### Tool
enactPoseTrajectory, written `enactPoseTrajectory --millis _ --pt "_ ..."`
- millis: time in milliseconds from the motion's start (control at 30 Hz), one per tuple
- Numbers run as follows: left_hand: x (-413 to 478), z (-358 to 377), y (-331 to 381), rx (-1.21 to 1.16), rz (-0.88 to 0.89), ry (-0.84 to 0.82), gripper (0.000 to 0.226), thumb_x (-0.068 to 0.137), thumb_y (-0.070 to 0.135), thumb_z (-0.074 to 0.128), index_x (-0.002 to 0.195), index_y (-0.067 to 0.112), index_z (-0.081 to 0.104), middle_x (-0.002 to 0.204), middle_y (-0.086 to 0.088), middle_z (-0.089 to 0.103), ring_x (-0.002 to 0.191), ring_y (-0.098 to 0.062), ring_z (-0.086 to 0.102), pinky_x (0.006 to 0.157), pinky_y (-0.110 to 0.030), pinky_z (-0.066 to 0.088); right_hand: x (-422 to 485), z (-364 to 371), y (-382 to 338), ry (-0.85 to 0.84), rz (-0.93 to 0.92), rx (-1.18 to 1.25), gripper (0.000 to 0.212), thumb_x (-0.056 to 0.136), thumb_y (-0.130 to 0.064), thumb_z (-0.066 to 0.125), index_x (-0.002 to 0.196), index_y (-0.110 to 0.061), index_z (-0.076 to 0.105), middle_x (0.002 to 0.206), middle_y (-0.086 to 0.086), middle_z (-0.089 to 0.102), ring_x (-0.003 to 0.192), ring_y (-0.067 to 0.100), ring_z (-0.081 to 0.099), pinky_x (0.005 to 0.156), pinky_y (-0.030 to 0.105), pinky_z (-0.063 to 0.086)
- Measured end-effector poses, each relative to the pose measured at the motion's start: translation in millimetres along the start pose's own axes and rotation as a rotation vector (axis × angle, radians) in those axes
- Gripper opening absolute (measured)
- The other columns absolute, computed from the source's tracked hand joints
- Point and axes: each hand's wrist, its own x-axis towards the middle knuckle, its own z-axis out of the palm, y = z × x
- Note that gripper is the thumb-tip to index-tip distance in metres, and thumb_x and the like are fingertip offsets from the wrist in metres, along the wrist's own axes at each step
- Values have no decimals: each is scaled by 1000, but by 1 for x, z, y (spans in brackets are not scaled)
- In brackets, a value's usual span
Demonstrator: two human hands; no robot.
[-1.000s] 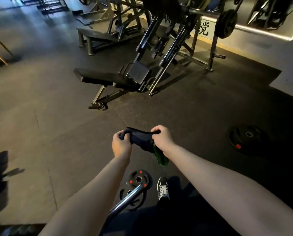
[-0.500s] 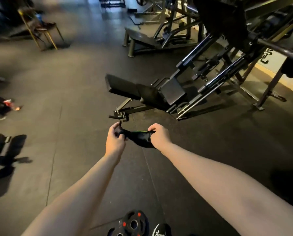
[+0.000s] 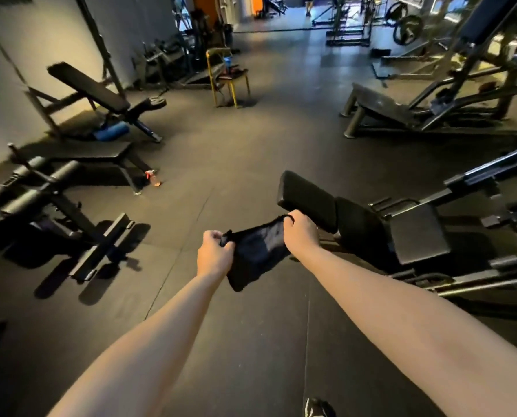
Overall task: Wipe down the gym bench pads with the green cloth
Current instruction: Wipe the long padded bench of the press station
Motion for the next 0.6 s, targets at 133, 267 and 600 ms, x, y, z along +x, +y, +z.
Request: enactPoseTrajectory --millis 133,267,600 --pt "42 11 21 -13 46 40 26 94 11 58 116 24 53 107 1 64 96 -23 61 85 -36 51 72 5 -15 -37 1 -1 32 106 -25 35 124 -10 58 125 14 52 98 23 53 86 31 41" --pt "82 14 24 -54 -4 98 40 91 1 56 122 26 51 104 7 62 89 -12 59 76 -32 50 134 18 -25 -185 106 42 26 103 -21 44 119 -9 61 123 13 61 109 28 58 89 31 47" --pt "266 4 29 -325 -330 291 30 84 -1 62 91 21 42 83 -3 51 73 -18 49 59 -33 45 290 144 -116 -466 83 146 30 83 -35 66 87 -6 72 91 10 71 90 28 64 87 40 53"
